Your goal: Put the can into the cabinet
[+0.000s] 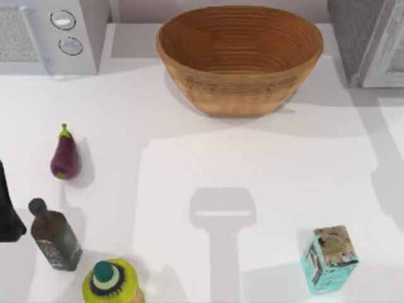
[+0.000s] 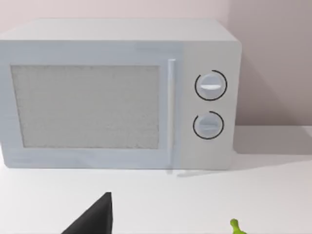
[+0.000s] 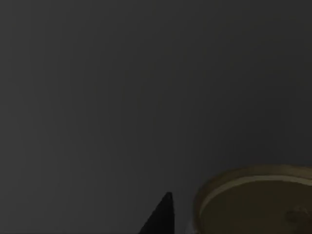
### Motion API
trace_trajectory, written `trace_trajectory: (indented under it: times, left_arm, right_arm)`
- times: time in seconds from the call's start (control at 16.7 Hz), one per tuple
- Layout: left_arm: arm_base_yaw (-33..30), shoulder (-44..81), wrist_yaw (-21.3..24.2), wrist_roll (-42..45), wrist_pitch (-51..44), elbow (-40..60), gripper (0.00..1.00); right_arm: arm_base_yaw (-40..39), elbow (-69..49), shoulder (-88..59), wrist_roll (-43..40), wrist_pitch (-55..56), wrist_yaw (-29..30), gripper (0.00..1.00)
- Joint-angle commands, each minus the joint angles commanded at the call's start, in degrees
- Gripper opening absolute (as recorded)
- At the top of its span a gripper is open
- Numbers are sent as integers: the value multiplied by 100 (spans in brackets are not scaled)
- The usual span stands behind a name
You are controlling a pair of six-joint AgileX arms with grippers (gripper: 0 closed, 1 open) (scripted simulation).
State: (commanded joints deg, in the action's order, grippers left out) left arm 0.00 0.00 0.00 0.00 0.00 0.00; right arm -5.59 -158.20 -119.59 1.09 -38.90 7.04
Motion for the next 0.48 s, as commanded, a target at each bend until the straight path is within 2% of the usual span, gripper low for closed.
trace_trajectory:
  times: [0.12, 0.48]
  left_arm:
    - [0, 0, 0, 0, 0, 0, 100]
    - [0, 0, 0, 0, 0, 0, 100]
  right_arm:
    - [0, 0, 0, 0, 0, 0, 98]
    - [0, 0, 0, 0, 0, 0, 100]
